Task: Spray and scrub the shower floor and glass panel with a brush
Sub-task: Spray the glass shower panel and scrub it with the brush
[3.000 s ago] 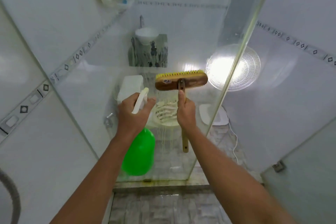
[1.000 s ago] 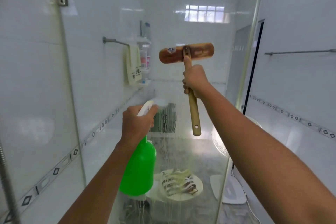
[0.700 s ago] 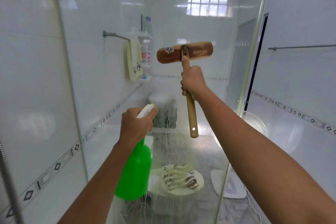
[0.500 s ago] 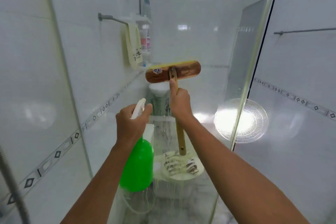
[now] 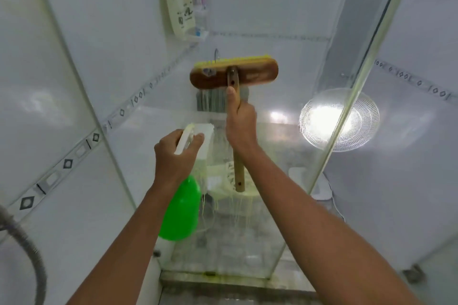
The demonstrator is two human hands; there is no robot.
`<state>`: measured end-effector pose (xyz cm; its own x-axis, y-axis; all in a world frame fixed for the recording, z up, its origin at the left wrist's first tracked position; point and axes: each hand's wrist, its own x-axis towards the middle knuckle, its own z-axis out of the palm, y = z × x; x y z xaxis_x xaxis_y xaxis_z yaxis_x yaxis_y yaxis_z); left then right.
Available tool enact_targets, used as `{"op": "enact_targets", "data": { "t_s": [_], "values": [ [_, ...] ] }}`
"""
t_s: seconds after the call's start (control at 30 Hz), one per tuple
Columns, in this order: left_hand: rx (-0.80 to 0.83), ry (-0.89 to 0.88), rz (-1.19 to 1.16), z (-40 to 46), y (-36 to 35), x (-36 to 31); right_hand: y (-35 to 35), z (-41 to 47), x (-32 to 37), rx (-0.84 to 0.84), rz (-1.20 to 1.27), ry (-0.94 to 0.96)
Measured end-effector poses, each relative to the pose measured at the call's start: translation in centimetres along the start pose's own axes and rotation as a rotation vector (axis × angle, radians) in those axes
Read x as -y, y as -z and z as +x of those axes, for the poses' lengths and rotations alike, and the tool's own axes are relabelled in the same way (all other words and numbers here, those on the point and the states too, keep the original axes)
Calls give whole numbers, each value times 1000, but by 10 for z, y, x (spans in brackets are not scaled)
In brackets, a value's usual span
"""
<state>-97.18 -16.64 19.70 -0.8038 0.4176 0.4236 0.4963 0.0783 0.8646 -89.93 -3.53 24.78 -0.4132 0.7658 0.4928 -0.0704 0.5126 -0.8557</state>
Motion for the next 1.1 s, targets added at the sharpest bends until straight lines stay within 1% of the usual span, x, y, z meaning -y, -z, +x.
{"op": "enact_targets", "data": {
  "t_s": [0.07,0.13,0.27,0.33,0.4,0.47,0.53,0.6,0.7,0.77,0.9,0.97,1.1],
  "values": [
    [34,41,-6,-8,-9,12,3,15,11,-32,-16,57],
    [49,71,-15,-18,-17,22,1,10,-12,-29,-73,48],
    [95,113,11,-41,-33,45,1,-64,-127,55,-245,-100],
    [117,146,17,-51,-38,58,8,-114,-184,119,-327,-226],
    [125,163,35,-59,-41,74,15,-153,-227,157,-327,-376],
    [119,181,59,-66,-41,87,19,-168,-244,142,-296,-444],
    [117,220,80,-71,-39,102,17,-162,-235,165,-320,-408],
    [119,266,94,-74,-38,116,10,-145,-222,181,-334,-334],
    [108,372,103,-78,-35,129,-7,-116,-197,179,-343,-221],
    [89,423,102,-79,-31,133,-19,-100,-178,188,-347,-182],
    [66,405,110,-81,-21,144,-37,-82,-148,212,-360,-106],
    [33,404,120,-82,-13,150,-50,-79,-136,259,-375,-79],
    [-37,372,139,-81,0,156,-73,-78,-139,331,-417,-66]
  ]
}}
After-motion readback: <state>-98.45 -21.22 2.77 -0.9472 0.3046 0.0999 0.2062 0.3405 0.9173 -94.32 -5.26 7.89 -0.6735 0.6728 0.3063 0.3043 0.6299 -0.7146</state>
